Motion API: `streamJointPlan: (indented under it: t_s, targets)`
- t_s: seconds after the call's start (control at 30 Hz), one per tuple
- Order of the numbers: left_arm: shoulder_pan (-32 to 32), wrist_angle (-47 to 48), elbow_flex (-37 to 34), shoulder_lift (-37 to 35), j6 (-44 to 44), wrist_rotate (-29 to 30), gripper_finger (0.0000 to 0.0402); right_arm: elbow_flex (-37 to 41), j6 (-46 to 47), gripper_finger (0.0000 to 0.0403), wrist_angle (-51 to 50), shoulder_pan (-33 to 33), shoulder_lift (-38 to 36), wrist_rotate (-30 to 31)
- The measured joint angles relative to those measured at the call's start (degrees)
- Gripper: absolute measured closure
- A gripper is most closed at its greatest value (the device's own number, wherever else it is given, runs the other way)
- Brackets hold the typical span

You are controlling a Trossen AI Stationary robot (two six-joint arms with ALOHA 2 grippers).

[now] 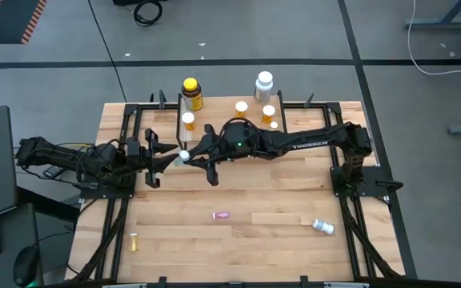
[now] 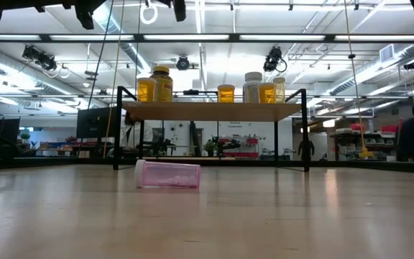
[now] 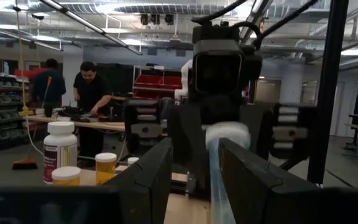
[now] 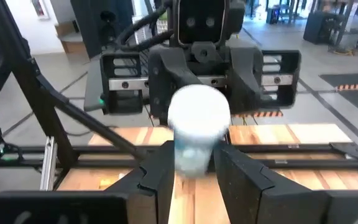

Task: Pick and place medicine bottles onto shelf by color
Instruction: Put the blue pill bottle on the shelf

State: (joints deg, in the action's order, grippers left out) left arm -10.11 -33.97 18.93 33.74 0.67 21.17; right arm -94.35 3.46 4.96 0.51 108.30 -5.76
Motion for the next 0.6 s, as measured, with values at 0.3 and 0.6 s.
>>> streamJointPlan:
  t_s: [0.3,0.6]
  targets:
    - [0.1,0.8,0.0,0.8,0.0,0.0,0.0266,0.2,-0.2,0.0283,-0.6,-0.2,0.4,0.1]
    - [0.0,0.6,0.0,0.7,0.1,0.1,0.0267,0.2,-0.5,0.0302,-0.3,-0.2,0.4,0.1]
